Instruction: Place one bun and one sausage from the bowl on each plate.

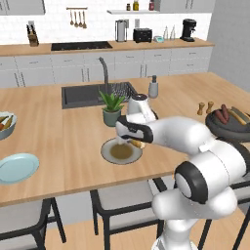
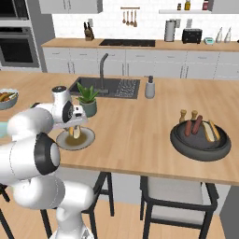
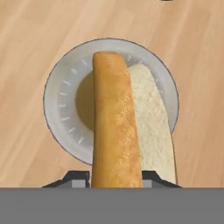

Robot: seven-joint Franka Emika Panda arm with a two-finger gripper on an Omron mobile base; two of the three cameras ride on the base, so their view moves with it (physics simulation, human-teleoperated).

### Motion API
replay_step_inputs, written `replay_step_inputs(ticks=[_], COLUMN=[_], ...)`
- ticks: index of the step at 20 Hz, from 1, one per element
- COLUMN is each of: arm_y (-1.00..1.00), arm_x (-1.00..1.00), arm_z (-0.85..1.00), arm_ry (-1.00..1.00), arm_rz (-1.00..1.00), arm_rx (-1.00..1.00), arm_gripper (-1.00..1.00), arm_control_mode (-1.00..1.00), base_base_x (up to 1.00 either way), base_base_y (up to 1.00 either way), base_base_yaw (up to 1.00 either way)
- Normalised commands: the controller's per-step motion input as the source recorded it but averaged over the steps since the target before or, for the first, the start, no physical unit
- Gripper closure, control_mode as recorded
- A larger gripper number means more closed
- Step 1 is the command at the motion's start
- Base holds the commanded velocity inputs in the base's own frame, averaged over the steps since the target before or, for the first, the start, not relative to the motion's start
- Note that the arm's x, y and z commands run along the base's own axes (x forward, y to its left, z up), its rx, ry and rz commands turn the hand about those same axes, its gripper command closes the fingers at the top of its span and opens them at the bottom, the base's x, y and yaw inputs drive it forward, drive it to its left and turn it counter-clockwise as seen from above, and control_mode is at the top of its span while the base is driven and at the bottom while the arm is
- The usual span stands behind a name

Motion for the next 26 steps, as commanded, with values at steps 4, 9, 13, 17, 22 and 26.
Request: replay_step_inputs(ticks=[4,9,13,17,22,26], arm_y=[-0.05,-0.01,0.00,0.00,-0.05,-0.09], arm_x=[0.72,0.49,0.24,0.28,0.18,0.08], arm_z=[-0.39,-0.44,-0.46,-0.41,-0.22,0.00], arm_ry=[0.07,0.08,0.12,0.11,0.03,-0.03], arm_rz=[0.00,0.00,0.00,0.00,0.00,0.00], arm_rx=[0.00,0.00,0.00,0.00,0.00,0.00], arm_gripper=[1.00,1.00,1.00,-1.00,-1.00,-1.00], arm_control_mode=[-1.00,-1.00,-1.00,-1.00,-1.00,-1.00], base_base_x=[0.00,0.00,0.00,0.00,0.00,0.00], base_base_y=[0.00,0.00,0.00,0.00,0.00,0.00], base_base_yaw=[0.00,0.00,0.00,0.00,0.00,0.00])
